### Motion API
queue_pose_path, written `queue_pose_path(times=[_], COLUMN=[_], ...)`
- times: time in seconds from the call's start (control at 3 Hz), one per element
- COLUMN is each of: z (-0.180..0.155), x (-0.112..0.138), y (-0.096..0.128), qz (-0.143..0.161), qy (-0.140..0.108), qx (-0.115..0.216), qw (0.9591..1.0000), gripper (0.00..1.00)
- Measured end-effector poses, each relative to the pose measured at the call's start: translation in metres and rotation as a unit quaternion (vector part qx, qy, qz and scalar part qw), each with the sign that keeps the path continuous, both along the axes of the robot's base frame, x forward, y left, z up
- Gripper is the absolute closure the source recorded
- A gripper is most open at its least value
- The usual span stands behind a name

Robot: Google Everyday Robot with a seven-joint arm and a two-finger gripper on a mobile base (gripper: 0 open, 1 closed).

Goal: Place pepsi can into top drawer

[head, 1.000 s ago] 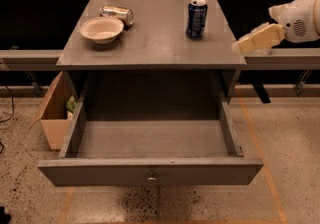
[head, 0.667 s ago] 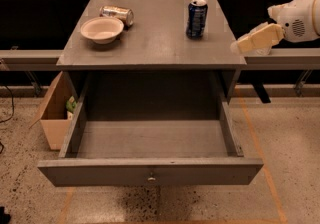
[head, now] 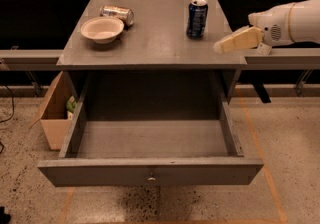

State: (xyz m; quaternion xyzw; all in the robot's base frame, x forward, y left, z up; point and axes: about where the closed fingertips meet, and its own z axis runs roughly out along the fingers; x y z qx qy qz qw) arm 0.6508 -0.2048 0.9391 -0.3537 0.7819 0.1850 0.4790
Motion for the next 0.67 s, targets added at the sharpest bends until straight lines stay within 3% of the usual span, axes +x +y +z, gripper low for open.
queue_pose_path(times=[0.33, 0.67], z=[-0.010, -0.019], x=[0.052, 0.081], y=[0.031, 0.036], qz=[0.005, -0.001], qy=[-0.032, -0.051], qx=[0.057, 0.049], qw=[0.9979, 0.9975], gripper=[0.00, 0.00])
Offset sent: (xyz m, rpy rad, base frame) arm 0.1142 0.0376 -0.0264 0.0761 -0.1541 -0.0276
